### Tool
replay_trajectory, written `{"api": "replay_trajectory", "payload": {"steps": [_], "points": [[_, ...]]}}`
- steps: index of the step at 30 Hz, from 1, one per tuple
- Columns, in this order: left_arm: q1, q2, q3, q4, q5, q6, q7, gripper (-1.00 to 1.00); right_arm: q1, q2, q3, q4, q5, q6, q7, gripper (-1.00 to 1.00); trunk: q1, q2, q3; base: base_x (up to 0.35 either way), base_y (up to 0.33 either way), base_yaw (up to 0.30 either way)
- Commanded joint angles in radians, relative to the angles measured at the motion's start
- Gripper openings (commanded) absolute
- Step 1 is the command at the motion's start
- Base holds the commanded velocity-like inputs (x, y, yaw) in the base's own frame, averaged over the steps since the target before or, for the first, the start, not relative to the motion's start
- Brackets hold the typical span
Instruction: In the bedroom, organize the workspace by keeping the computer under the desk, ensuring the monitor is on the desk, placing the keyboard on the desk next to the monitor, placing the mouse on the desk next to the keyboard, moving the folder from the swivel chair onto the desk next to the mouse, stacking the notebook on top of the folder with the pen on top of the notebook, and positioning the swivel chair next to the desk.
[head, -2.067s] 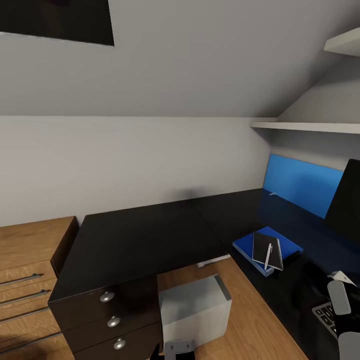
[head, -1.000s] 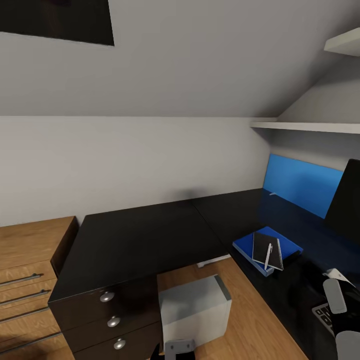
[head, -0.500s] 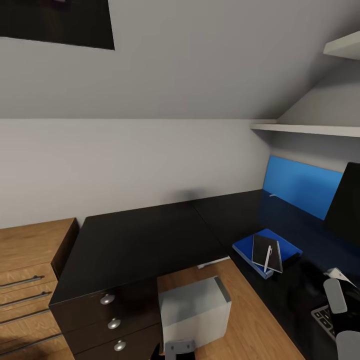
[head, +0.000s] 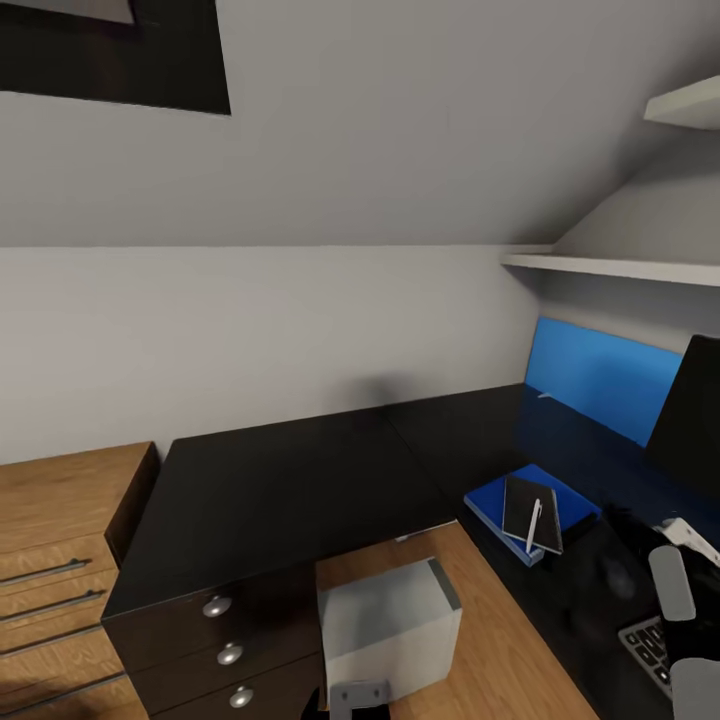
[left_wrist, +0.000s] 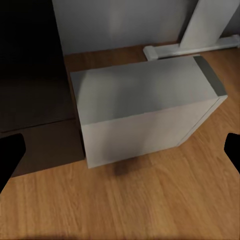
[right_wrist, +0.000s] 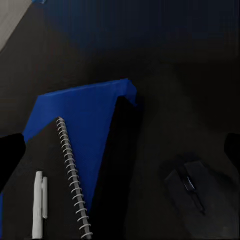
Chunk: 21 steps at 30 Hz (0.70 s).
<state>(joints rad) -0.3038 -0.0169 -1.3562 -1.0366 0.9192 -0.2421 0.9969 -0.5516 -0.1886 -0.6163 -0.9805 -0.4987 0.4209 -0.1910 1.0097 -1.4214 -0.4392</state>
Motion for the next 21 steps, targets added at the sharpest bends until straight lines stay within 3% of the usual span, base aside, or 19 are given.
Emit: {"api": "replay_trajectory", "payload": {"steps": [1,7,8,9,14,21], "points": [[-0.002,0.000,-0.004,-0.001,0.008,-0.006,0.004,1.00,0.001,0.018,0.007,-0.042,-0.009,0.005,-0.004,1.00,-0.004,0.007,0.002,0.000,0.000,0.000],[-0.002,0.000,-0.004,0.000,0.008,-0.006,0.006,1.00,0.035,0.099,0.021,-0.182,0.008,0.005,0.001,1.00,-0.008,0.014,0.005,0.000,0.000,0.018],[-0.002,0.001,-0.003,0.000,0.008,-0.007,0.006,1.00,0.057,0.125,0.030,-0.225,0.033,0.005,0.003,1.00,-0.008,0.014,0.005,0.000,0.000,0.139],[-0.002,0.002,-0.003,0.000,0.006,-0.008,0.007,1.00,0.090,0.162,0.056,-0.277,0.086,0.002,0.004,1.00,-0.008,0.014,0.005,0.000,0.000,0.206],[-0.001,0.004,-0.004,0.001,0.004,-0.010,0.007,1.00,0.121,0.222,0.110,-0.325,0.193,0.000,0.006,1.00,-0.008,0.014,0.005,0.000,0.000,0.239],[-0.001,0.012,-0.004,0.035,-0.015,-0.016,0.006,1.00,0.134,0.270,0.182,-0.330,0.256,-0.002,0.007,1.00,-0.008,0.014,0.005,0.000,0.000,0.268]]}}
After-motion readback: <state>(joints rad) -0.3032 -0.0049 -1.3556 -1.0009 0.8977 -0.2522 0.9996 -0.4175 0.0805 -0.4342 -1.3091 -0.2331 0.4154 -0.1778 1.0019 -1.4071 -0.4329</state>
